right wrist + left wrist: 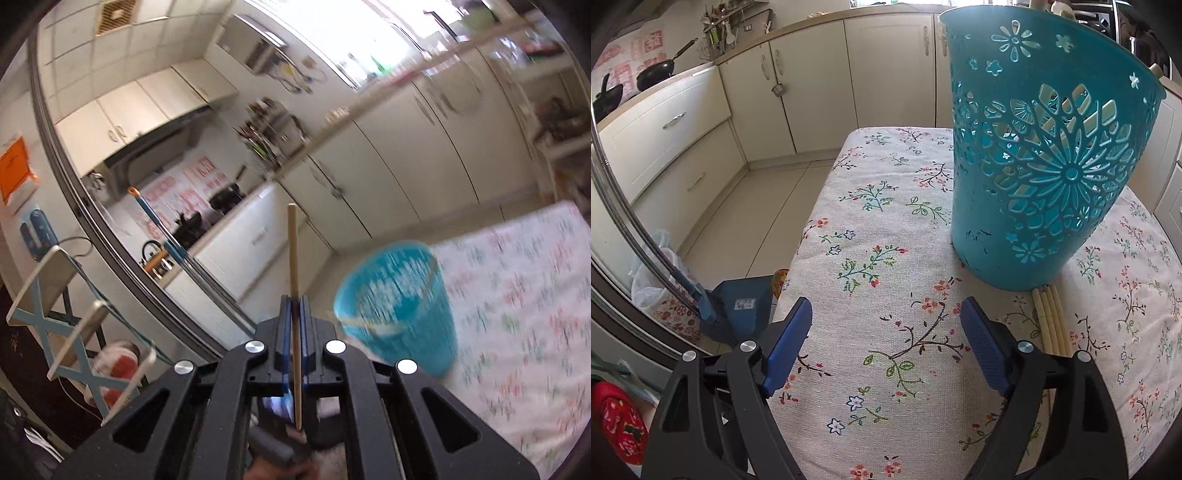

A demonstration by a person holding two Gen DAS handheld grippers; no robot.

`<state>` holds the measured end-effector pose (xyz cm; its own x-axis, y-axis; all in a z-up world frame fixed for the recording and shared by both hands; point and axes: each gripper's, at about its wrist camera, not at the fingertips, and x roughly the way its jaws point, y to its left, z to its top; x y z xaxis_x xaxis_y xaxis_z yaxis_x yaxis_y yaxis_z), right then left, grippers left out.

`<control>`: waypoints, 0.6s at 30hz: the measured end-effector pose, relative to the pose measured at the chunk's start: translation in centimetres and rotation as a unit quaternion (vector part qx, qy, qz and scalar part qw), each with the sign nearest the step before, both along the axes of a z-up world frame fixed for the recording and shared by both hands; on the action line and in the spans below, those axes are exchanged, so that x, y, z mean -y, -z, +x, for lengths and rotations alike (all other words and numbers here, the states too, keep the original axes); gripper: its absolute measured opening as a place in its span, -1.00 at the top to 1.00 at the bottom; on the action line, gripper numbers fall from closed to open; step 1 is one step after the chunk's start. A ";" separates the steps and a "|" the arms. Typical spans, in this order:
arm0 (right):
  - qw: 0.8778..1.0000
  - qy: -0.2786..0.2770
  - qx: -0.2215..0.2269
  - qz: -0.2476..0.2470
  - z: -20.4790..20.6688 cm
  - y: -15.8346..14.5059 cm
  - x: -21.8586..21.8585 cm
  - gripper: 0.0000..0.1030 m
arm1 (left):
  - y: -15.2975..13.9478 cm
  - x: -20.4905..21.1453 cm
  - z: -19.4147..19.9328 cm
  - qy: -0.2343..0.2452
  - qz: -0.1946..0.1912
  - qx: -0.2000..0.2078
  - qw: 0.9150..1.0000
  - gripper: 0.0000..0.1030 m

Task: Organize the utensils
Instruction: 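Carry the stick over the teal basket and open the right tool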

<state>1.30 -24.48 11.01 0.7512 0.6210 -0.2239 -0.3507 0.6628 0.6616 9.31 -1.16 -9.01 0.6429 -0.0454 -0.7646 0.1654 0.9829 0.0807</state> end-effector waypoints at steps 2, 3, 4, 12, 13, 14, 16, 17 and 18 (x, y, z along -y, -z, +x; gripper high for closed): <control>0.999 0.019 0.023 -0.012 1.2 -1.7 -0.1 0.90 | 0.0 0.0 0.0 0.000 0.000 0.000 1.000 -0.53; 0.999 0.032 0.035 -0.022 2.0 -2.4 -0.3 0.90 | 0.0 0.0 0.0 0.000 0.000 0.000 1.000 -0.53; 0.998 0.042 0.042 -0.030 2.2 -2.9 -0.5 0.90 | 0.0 0.0 0.0 0.000 0.000 0.001 1.000 -0.53; 0.976 0.123 0.015 -0.181 7.0 1.6 -4.0 0.90 | 0.0 0.0 -0.1 0.000 -0.002 0.005 1.000 -0.55; 0.974 0.123 0.003 -0.191 7.1 2.7 -4.0 0.90 | 0.0 0.0 -0.1 0.000 -0.002 0.005 1.000 -0.55; 0.972 0.121 -0.010 -0.200 7.3 3.6 -4.2 0.90 | -0.1 0.0 -0.1 0.000 -0.002 0.006 1.000 -0.55; 0.972 0.117 -0.035 -0.202 7.1 5.3 -4.1 0.90 | -0.1 0.0 -0.1 0.001 -0.002 0.005 1.000 -0.55; 0.972 0.117 -0.042 -0.199 6.7 5.8 -4.0 0.89 | -0.1 0.0 -0.1 0.000 -0.002 0.005 1.000 -0.55; 0.972 0.116 -0.046 -0.199 6.3 6.2 -3.9 0.89 | 0.0 0.0 -0.1 0.000 -0.002 0.005 1.000 -0.56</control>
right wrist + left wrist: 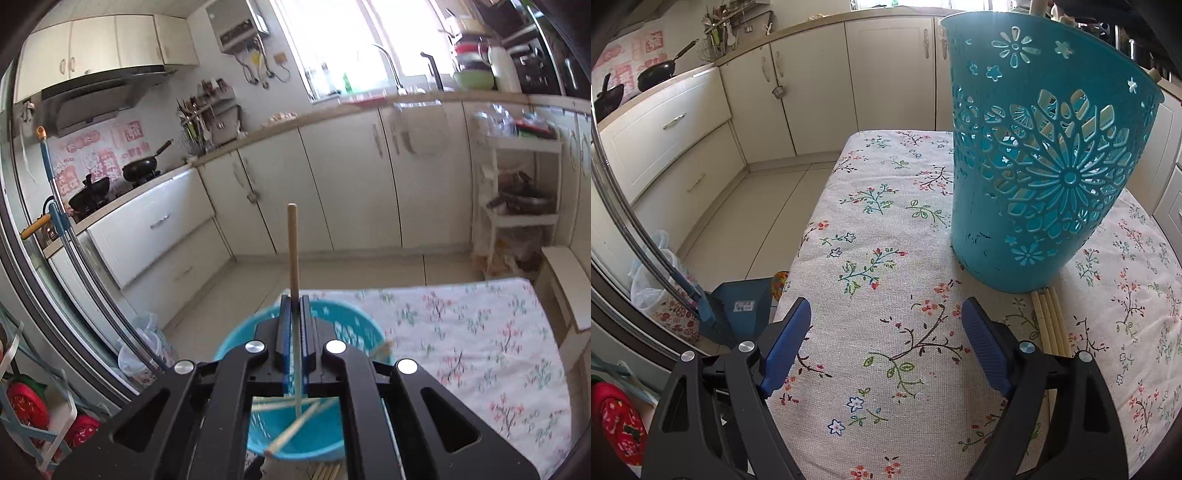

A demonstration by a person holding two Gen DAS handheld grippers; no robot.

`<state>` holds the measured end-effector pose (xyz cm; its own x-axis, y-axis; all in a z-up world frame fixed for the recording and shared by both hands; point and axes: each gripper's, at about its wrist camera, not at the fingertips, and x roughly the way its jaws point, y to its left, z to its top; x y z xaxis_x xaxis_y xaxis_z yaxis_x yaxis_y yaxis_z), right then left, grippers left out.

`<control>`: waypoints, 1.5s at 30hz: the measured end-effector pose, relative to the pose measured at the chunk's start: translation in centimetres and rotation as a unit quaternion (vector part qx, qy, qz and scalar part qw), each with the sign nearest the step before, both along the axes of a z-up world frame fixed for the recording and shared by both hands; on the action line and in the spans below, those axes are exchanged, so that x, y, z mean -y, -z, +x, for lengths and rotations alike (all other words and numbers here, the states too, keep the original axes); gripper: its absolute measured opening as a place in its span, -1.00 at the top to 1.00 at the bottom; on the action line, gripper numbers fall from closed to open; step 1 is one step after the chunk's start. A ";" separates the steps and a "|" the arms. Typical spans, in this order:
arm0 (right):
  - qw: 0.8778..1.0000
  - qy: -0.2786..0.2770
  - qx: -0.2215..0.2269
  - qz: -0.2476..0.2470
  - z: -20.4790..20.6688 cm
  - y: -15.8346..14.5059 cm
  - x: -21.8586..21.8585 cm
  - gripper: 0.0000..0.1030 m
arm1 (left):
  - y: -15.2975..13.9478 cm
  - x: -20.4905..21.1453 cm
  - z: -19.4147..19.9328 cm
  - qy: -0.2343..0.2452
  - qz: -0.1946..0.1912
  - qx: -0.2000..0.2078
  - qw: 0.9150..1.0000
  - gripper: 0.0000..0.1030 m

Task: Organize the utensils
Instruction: 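Carry the stick over the teal basket and open the right tool, then move the right tool back down to the sticks beside the basket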

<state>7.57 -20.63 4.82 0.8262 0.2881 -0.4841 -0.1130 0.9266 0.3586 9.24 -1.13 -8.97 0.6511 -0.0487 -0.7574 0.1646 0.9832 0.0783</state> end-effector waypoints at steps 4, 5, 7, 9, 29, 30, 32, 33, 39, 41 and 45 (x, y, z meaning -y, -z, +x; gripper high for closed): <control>1.000 -0.001 -0.006 -0.004 -1.4 0.3 0.4 0.89 | 0.0 0.0 0.0 0.000 0.002 -0.001 1.000 -0.56; 1.000 0.000 -0.006 -0.002 -2.2 0.3 0.7 0.89 | 0.1 0.0 0.1 -0.001 0.002 -0.001 1.000 -0.56; 1.000 0.004 -0.009 0.002 -3.6 0.5 1.0 0.88 | 0.1 0.0 0.1 -0.003 0.003 -0.002 1.000 -0.57; 1.000 0.013 -0.016 0.009 -5.6 1.2 1.5 0.87 | 0.1 -0.1 0.1 -0.005 0.003 -0.001 1.000 -0.57; 0.995 0.056 -0.078 0.006 -24.7 4.0 8.5 0.46 | 0.9 -0.4 0.9 -0.028 -0.006 -0.061 0.998 -0.69; 0.994 0.062 -0.085 0.012 -25.6 4.4 9.0 0.46 | 0.8 -0.3 0.8 -0.026 -0.004 -0.059 0.998 -0.69; 0.993 0.071 -0.095 0.018 -26.6 4.9 9.5 0.46 | 0.8 0.0 0.6 -0.019 0.001 -0.056 0.998 -0.69; 0.992 0.076 -0.100 0.020 -27.0 5.1 9.7 0.46 | 0.8 0.1 0.6 -0.017 0.003 -0.056 0.998 -0.69; 0.991 0.067 -0.111 0.022 -27.3 3.5 8.1 0.46 | 0.9 0.0 0.8 -0.020 -0.001 -0.058 0.998 -0.69; 0.992 0.054 -0.110 0.008 -26.8 2.4 6.7 0.46 | 0.9 -0.1 0.7 -0.024 0.000 -0.053 0.998 -0.69; 0.993 0.032 -0.114 -0.001 -24.1 0.7 4.5 0.46 | 1.1 -0.3 1.2 -0.037 0.003 -0.065 0.997 -0.72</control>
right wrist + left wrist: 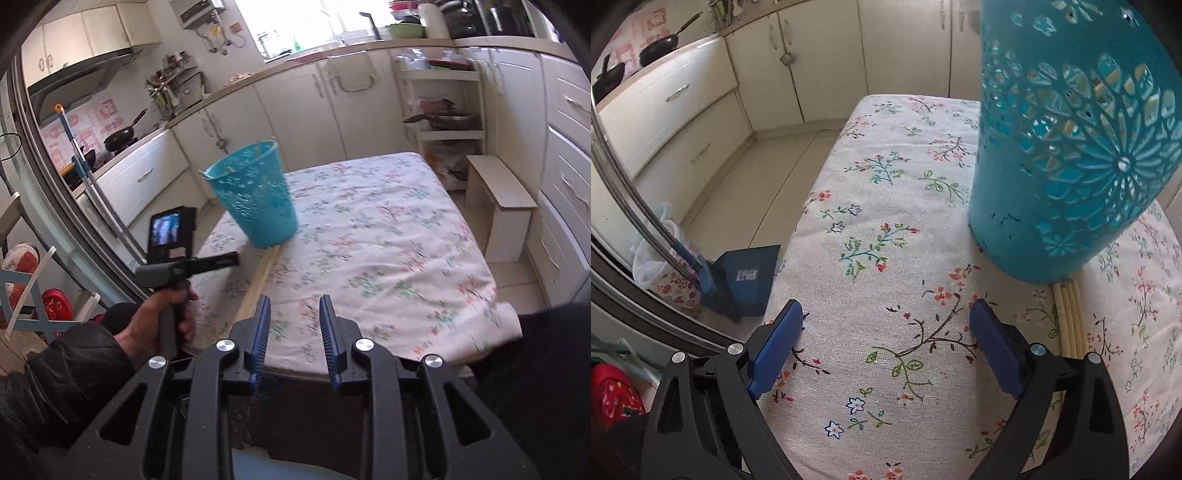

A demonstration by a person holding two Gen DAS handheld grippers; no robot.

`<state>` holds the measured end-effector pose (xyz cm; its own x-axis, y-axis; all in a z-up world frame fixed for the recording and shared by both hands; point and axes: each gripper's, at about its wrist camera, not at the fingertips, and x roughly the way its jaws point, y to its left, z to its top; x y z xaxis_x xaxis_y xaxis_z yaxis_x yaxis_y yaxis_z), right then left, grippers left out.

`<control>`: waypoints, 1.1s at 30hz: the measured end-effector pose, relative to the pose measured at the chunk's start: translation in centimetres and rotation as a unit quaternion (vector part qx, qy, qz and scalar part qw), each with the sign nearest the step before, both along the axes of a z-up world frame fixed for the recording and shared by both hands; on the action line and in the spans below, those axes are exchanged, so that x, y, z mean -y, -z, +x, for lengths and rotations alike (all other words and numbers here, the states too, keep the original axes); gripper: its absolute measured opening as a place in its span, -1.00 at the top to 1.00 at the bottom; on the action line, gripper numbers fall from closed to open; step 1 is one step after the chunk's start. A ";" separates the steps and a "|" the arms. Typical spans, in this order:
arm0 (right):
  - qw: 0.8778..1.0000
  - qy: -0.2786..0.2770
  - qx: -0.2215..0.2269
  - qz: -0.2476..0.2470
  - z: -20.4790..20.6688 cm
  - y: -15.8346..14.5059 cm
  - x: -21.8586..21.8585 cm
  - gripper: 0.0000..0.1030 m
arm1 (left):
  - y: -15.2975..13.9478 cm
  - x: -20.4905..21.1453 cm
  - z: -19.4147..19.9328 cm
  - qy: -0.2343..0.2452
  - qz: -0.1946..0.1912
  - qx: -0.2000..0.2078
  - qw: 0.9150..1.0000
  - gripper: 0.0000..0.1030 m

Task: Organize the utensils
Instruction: 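Move the right tool back down to the sticks beside the basket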

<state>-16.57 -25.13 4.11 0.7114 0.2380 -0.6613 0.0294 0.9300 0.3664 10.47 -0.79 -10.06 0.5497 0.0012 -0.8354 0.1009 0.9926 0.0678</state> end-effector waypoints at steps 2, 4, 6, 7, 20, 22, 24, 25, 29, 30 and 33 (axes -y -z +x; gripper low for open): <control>1.000 -0.005 -0.010 -0.006 1.8 0.4 -1.1 0.46 | 0.1 -0.3 0.0 -0.011 -0.002 -0.001 1.000 -0.72; 0.999 -0.008 -0.032 -0.003 3.8 1.9 -2.1 0.46 | 0.0 -0.7 0.0 -0.022 -0.001 0.000 1.000 -0.72; 0.998 -0.009 -0.058 0.002 5.7 3.9 -2.8 0.51 | -0.3 -1.5 -0.3 -0.037 -0.005 0.013 0.999 -0.72; 0.997 -0.011 -0.078 0.009 6.9 5.3 -3.3 0.54 | -0.7 -2.0 -0.7 -0.044 -0.014 0.025 0.999 -0.72; 0.993 -0.038 -0.107 -0.033 15.0 11.2 -7.5 0.59 | -0.5 -5.0 -2.0 -0.076 -0.092 0.011 0.993 -0.72; 0.992 -0.036 -0.116 -0.036 15.6 12.0 -7.5 0.61 | -0.3 -4.6 -1.9 -0.071 -0.087 0.011 0.994 -0.73; 0.993 -0.035 -0.110 -0.039 15.6 12.3 -7.5 0.64 | -0.3 -4.1 -1.9 -0.059 -0.079 0.013 0.995 -0.73; 0.993 -0.036 -0.108 -0.044 15.7 12.3 -7.5 0.64 | -0.4 -3.8 -1.9 -0.053 -0.074 0.016 0.996 -0.73; 0.993 -0.035 -0.109 -0.037 16.0 12.3 -7.4 0.64 | -0.7 -2.8 -2.1 -0.040 -0.060 0.027 0.997 -0.73; 0.993 -0.035 -0.108 -0.030 15.9 12.3 -7.4 0.64 | -0.8 -2.7 -2.1 -0.038 -0.057 0.029 0.997 -0.73; 0.994 -0.039 -0.102 -0.011 15.7 12.4 -7.4 0.64 | -0.8 -2.1 -2.2 -0.030 -0.046 0.031 0.998 -0.73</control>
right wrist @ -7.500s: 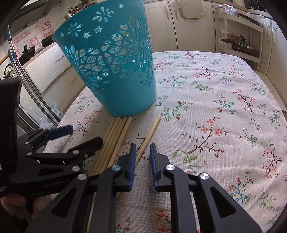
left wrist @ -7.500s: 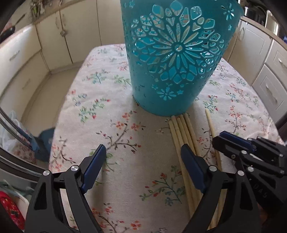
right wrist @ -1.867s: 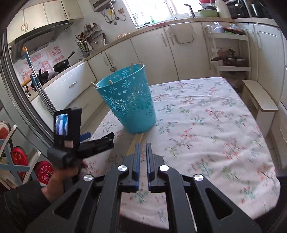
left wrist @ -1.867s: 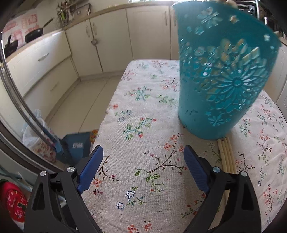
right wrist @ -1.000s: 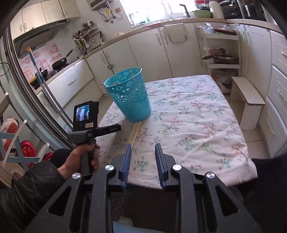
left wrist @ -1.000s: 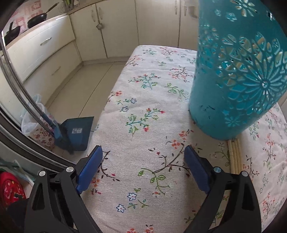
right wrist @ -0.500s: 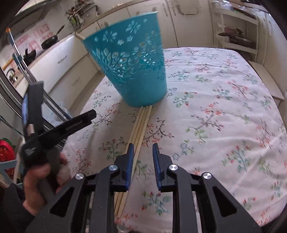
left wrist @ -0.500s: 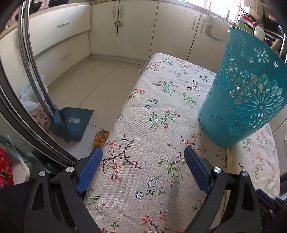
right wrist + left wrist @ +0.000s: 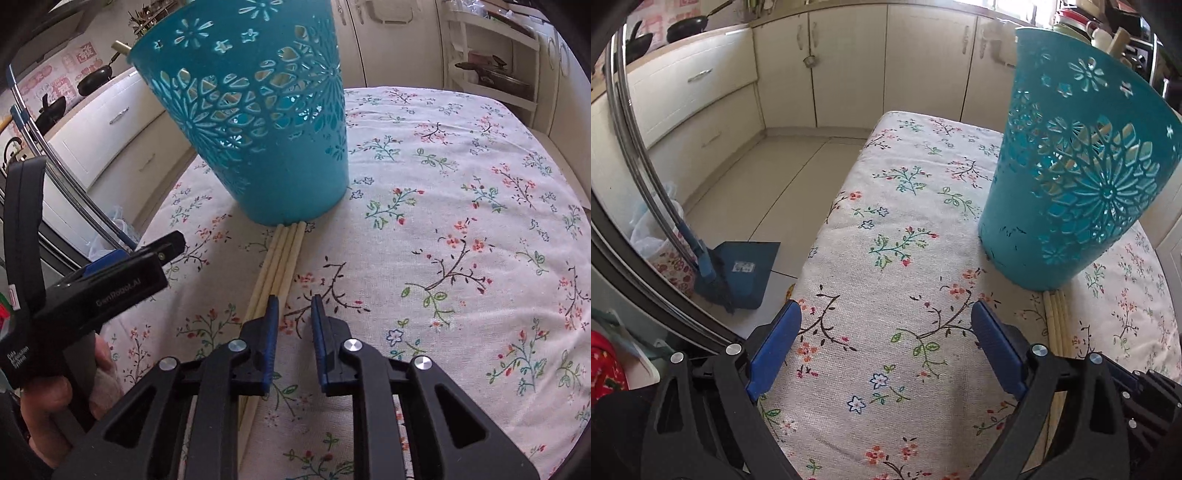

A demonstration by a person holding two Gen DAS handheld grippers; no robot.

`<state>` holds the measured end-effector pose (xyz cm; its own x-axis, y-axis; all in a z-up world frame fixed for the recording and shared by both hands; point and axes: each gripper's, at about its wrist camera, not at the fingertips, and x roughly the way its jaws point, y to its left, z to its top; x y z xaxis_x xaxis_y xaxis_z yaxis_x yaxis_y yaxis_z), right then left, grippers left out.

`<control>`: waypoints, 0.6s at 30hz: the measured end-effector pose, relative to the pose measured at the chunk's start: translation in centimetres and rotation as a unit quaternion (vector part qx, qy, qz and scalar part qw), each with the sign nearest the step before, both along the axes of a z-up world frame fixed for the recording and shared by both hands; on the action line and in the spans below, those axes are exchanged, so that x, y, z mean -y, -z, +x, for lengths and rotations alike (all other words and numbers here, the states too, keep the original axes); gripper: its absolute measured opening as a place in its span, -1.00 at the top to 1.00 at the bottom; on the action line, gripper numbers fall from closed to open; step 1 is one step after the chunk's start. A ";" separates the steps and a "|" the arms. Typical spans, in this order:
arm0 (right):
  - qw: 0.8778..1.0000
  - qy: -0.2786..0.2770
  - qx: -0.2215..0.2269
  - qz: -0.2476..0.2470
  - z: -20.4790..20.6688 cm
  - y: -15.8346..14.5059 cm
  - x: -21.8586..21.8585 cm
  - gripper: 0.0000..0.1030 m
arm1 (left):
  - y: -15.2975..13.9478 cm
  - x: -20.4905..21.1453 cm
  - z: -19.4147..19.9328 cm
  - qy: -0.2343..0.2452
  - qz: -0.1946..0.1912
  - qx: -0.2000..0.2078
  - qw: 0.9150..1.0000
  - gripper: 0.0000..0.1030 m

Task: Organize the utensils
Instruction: 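Move the right tool back down to the sticks beside the basket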

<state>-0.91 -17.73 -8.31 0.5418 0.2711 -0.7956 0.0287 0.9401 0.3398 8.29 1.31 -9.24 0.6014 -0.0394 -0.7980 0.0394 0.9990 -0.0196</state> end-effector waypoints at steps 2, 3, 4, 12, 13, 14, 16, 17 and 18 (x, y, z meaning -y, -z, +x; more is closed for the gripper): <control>1.000 0.001 0.000 0.007 0.1 0.1 0.1 0.64 | 0.0 0.0 -0.1 0.000 0.000 0.000 1.000 -0.73; 1.000 -0.001 0.002 0.000 0.0 0.1 0.0 0.65 | -0.1 -0.1 0.0 -0.002 -0.002 -0.001 1.000 -0.73; 1.000 -0.004 0.003 -0.010 -0.1 -0.1 -0.1 0.66 | -0.1 -0.1 0.0 -0.003 -0.004 -0.002 1.000 -0.73; 0.995 -0.035 0.006 -0.092 -0.3 -0.5 -1.5 0.82 | -0.3 0.6 -0.4 0.008 0.014 0.011 1.000 -0.73; 0.995 -0.035 0.002 -0.091 -0.3 -0.5 -1.2 0.82 | -0.4 0.8 -0.6 0.012 0.018 0.015 1.000 -0.73; 0.996 -0.032 -0.002 -0.088 -0.6 -0.5 -0.7 0.82 | -0.6 1.3 -0.9 0.024 0.022 0.020 0.999 -0.73; 0.997 -0.023 -0.007 -0.074 -1.2 -0.4 0.9 0.83 | -0.7 2.2 -1.3 0.049 0.018 0.018 0.998 -0.73; 0.998 -0.019 -0.010 -0.067 -1.4 -0.4 1.5 0.86 | -0.7 2.6 -1.4 0.058 0.016 0.017 0.998 -0.73; 0.998 -0.014 -0.012 -0.063 -1.5 -0.4 1.8 0.87 | -0.7 3.1 -1.6 0.069 0.014 0.015 0.997 -0.73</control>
<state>-2.37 -19.56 -7.93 0.5151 0.1831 -0.8373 0.0090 0.9757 0.2189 6.68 -1.80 -8.50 0.6154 -0.1018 -0.7816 0.1771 0.9841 0.0113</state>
